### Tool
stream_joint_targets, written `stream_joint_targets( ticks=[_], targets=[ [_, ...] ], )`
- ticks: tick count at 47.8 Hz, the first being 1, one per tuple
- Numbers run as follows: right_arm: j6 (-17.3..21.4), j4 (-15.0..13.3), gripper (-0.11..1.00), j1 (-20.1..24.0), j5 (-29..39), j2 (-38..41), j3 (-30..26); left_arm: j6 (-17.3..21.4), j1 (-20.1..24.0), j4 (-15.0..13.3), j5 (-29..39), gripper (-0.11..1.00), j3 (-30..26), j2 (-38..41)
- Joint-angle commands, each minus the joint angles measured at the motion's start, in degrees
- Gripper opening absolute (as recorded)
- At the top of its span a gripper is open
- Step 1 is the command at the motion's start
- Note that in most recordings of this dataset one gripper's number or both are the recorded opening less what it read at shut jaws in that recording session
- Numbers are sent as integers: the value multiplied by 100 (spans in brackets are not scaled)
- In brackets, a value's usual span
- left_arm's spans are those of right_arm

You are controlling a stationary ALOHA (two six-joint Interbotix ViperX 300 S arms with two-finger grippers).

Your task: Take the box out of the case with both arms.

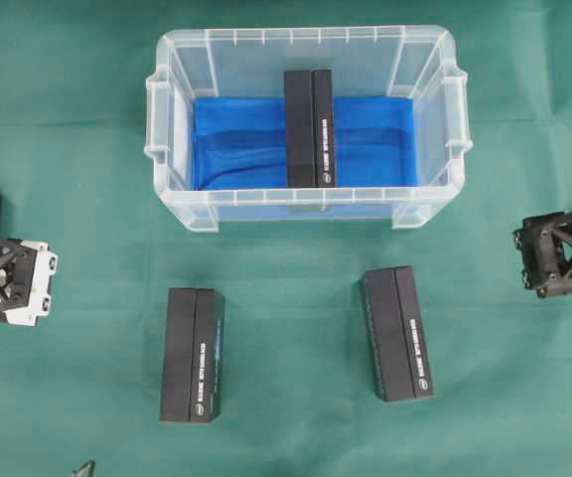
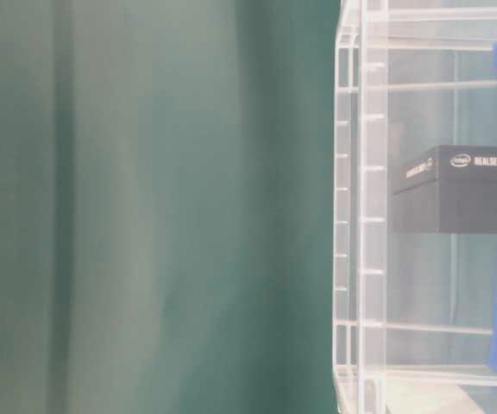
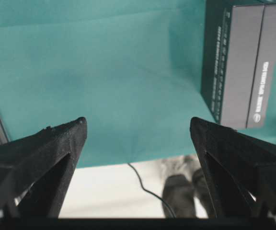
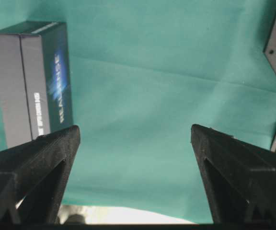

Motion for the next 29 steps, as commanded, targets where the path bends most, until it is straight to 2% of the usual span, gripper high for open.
stream_joint_targets(
  ticks=[1,9,15,29],
  targets=[
    [0,0,92,18,0,-70,-53,-9,-9,9,-9,89,-141,-26],
    [-70,-18,92,-79,18,-97,-44,35,141,0,18,89,-97,-105],
    [-185,-44,92,-343,26,-202,26,211,378,18,26,89,-35,-211],
    [-1248,-62,92,-1310,26,-431,141,1107,1257,9,158,89,9,-325]
  ],
)
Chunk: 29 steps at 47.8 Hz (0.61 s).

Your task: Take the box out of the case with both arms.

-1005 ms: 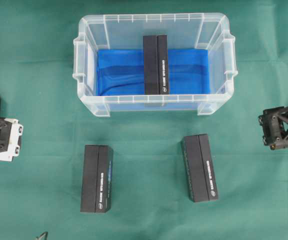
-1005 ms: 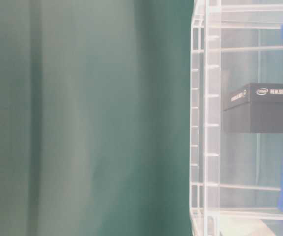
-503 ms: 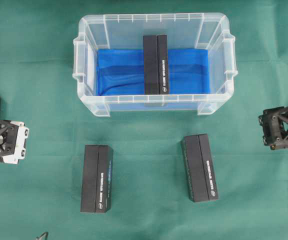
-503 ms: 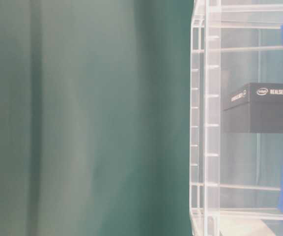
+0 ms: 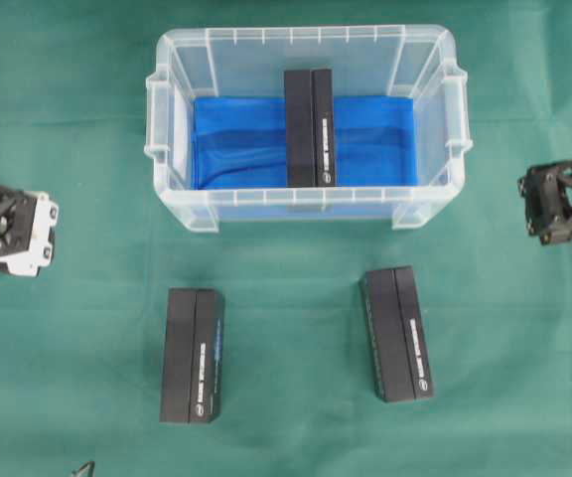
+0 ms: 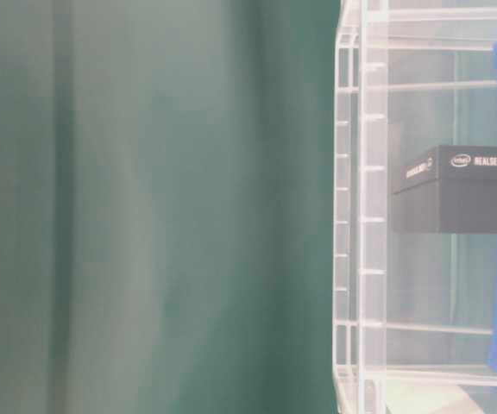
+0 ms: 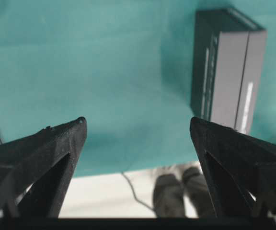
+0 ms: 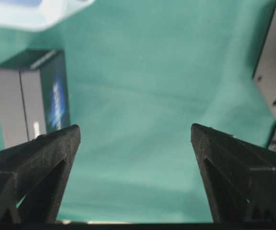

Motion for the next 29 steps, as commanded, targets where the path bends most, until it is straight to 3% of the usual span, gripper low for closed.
stream_joint_targets(
  ticks=[1,17,29],
  targets=[
    [-246,-18,92,-299,9,-97,-26,185,264,18,44,89,-79,-44],
    [-1775,-26,92,-1696,9,-176,53,1213,1213,18,149,89,-105,-44],
    [-2391,-26,92,-2250,9,-176,53,1635,1661,18,149,89,-114,-53]
  ],
)
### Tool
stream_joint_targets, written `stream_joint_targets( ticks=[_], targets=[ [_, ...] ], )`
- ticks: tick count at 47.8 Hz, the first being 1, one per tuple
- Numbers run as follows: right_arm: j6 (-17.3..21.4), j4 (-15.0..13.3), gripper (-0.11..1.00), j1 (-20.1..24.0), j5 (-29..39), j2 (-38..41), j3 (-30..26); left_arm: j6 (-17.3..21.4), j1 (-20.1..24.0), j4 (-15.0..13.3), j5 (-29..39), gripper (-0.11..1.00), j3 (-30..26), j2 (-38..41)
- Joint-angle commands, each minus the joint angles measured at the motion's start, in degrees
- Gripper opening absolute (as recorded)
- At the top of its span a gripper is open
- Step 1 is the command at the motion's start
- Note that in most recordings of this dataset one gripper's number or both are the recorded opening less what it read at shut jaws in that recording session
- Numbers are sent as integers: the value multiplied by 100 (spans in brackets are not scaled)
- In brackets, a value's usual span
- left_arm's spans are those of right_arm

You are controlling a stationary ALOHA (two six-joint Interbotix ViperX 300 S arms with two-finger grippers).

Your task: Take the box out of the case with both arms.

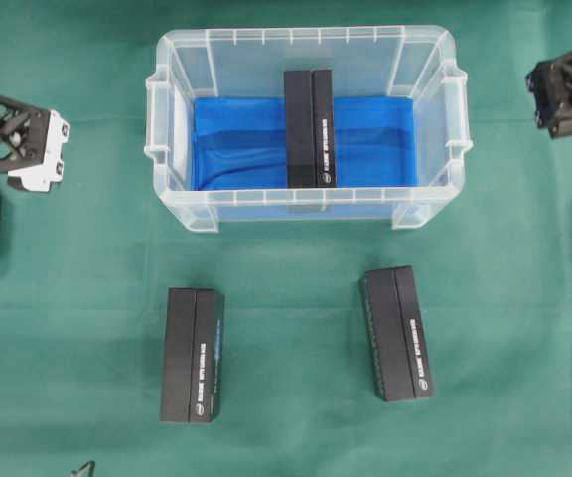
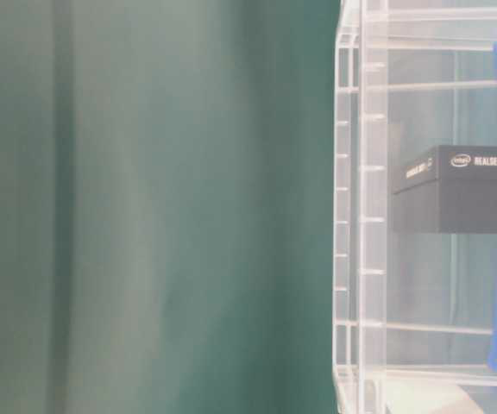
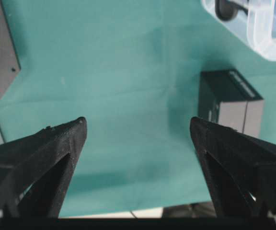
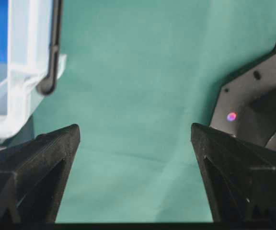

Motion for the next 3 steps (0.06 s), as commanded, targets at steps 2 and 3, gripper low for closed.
stream_joint_targets(
  ticks=[2,3],
  targets=[
    [-88,-18,92,-123,9,-53,-53,114,149,9,9,89,-114,-44],
    [-88,-18,92,-123,9,-44,-62,132,167,9,9,89,-114,-44]
  ],
)
